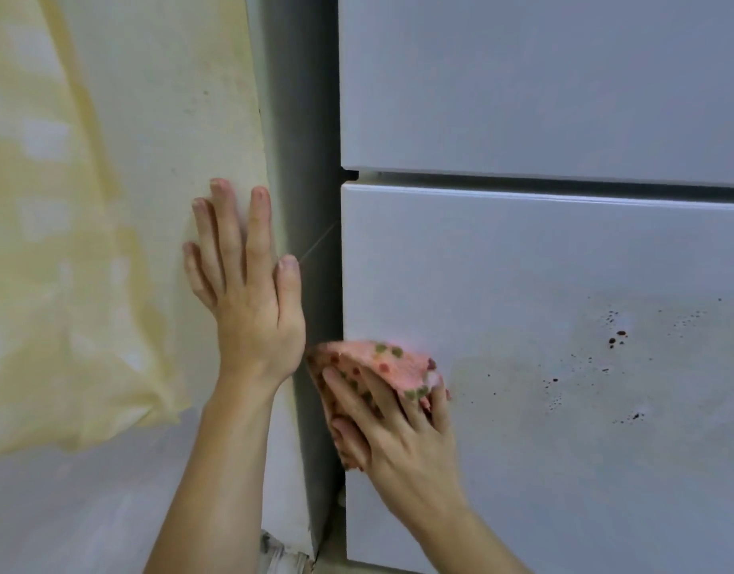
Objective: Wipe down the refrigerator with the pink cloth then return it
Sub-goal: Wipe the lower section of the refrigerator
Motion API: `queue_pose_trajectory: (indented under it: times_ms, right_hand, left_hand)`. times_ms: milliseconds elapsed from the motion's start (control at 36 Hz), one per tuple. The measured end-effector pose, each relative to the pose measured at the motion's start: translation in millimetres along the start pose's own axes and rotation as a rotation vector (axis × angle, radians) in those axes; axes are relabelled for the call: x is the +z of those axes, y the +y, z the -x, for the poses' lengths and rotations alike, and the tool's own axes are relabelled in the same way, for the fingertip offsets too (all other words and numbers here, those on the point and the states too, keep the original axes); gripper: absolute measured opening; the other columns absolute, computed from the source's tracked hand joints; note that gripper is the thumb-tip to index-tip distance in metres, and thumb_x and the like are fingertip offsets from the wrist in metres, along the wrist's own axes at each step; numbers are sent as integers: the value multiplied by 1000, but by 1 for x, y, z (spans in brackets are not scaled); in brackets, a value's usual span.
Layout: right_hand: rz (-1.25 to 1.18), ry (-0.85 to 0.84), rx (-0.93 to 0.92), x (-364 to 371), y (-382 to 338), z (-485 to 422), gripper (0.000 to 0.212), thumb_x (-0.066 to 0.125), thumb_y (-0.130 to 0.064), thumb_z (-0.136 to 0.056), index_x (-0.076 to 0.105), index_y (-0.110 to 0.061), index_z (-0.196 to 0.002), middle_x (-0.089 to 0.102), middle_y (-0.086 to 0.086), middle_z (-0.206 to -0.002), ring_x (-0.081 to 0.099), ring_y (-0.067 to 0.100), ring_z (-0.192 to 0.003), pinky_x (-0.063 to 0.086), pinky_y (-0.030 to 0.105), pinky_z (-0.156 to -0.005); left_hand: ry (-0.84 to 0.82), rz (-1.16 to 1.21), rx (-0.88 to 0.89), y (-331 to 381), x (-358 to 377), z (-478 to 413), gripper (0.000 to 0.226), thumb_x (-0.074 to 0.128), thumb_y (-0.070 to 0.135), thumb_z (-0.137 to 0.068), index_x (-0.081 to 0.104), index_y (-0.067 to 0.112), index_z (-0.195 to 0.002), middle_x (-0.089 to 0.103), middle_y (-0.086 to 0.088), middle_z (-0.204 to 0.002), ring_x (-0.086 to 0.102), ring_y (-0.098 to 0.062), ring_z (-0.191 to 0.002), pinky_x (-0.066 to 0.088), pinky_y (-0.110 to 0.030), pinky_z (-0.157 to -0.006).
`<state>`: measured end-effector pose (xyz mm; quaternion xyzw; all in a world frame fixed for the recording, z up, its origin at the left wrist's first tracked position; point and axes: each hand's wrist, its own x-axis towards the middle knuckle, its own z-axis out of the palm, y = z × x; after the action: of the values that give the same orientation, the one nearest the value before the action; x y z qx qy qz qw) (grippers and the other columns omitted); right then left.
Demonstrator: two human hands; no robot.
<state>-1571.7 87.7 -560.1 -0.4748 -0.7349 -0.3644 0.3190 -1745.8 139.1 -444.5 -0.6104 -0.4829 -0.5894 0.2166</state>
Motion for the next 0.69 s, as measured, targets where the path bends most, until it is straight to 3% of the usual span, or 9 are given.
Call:
queue_pose_trajectory:
  times_ms: [139,333,417,556,639,694]
  right_hand:
    - [-46,-21,34,-1,1,8,56,45,-48,-109,31,-42,-162,18,-11,-166,41,14,-143,5,46,-131]
    - [-197,230,277,-44,5,-83,67,57,-49,-104,29,-31,-163,18,5,-172,-1,21,-162,1,57,-128]
    - [-224,305,338,-57,-1,-121,62,57,-43,-106,36,-27,-162,17,10,-170,8,31,-159,-3,58,-128]
    - [-93,305,219,-35,-6,-99,54,49,-44,-109,36,-33,-161,18,7,-172,24,28,-158,5,54,-129]
    - [-33,147,72,-14,-7,-47,58,43,-48,-111,26,-35,-165,3,0,-176,9,22,-160,-6,48,-131]
    - [-10,47,-7,-4,-2,-12,59,42,-49,-110,24,-37,-165,9,-7,-175,14,18,-160,-8,48,-131]
  left_hand:
    - [-1,-52,-4,-4,1,1,59,32,31,-112,14,22,-167,7,-16,-175,-1,-39,-161,-4,-57,-127]
    - [-74,30,4,-7,-9,3,57,27,29,-112,15,23,-167,3,-12,-176,-7,-33,-162,-8,-54,-129]
    - [-87,38,-3,-7,-12,3,55,27,25,-112,18,22,-167,3,-12,-176,-7,-33,-162,-6,-57,-129]
    - [-71,22,21,-7,-13,2,55,31,21,-112,19,18,-166,8,-18,-174,-2,-37,-161,-2,-56,-130]
    - [-80,-12,32,-8,-13,4,55,30,22,-113,18,18,-167,8,-19,-174,0,-39,-161,0,-58,-129]
    - [-94,-47,47,-7,-14,4,56,30,20,-113,16,18,-167,7,-20,-174,0,-40,-161,1,-60,-129]
